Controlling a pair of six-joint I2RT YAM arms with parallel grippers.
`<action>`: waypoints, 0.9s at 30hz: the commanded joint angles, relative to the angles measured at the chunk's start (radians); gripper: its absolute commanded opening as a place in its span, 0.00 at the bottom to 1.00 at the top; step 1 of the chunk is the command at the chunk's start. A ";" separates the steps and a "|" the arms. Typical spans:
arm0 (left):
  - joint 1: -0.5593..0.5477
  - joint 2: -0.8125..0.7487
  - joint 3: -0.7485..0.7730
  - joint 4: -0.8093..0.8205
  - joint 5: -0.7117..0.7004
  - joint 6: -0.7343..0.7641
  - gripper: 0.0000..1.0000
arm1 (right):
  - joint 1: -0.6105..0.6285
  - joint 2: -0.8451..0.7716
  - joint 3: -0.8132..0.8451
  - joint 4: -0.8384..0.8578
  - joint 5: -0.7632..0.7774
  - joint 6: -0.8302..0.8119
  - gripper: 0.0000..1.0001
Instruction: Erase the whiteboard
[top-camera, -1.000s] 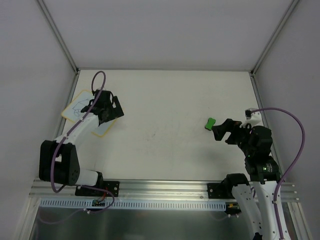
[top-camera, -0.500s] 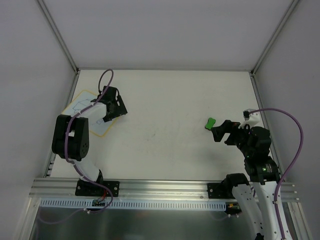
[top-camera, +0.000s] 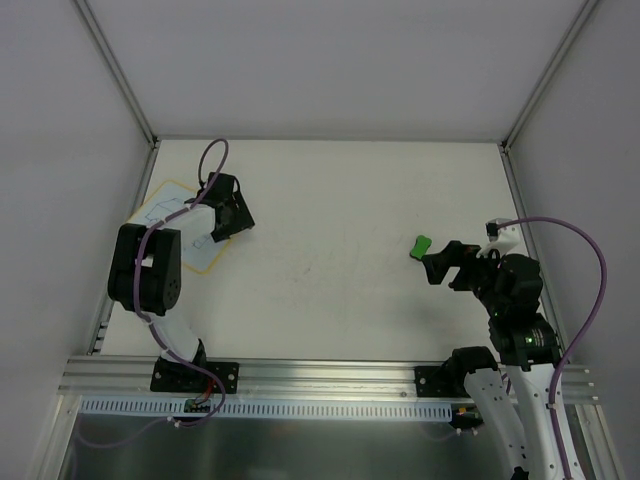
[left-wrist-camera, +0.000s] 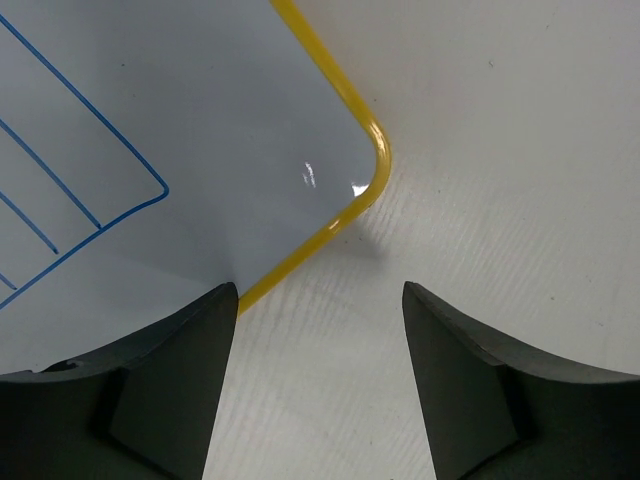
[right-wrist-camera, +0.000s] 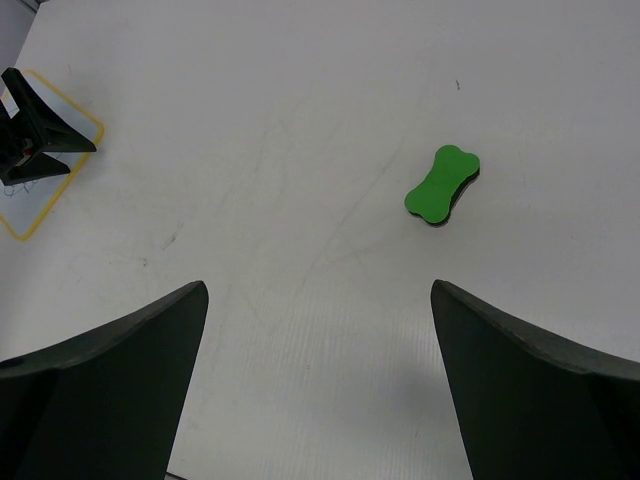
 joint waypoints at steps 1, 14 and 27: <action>-0.018 0.044 -0.013 -0.011 0.067 -0.023 0.65 | 0.007 -0.013 0.001 0.040 0.008 -0.014 0.99; -0.369 0.078 0.028 -0.010 0.254 -0.241 0.47 | 0.007 -0.021 0.004 0.039 0.026 -0.011 0.99; -0.659 0.266 0.441 -0.011 0.285 -0.352 0.50 | 0.009 0.002 0.016 0.001 0.128 0.011 0.99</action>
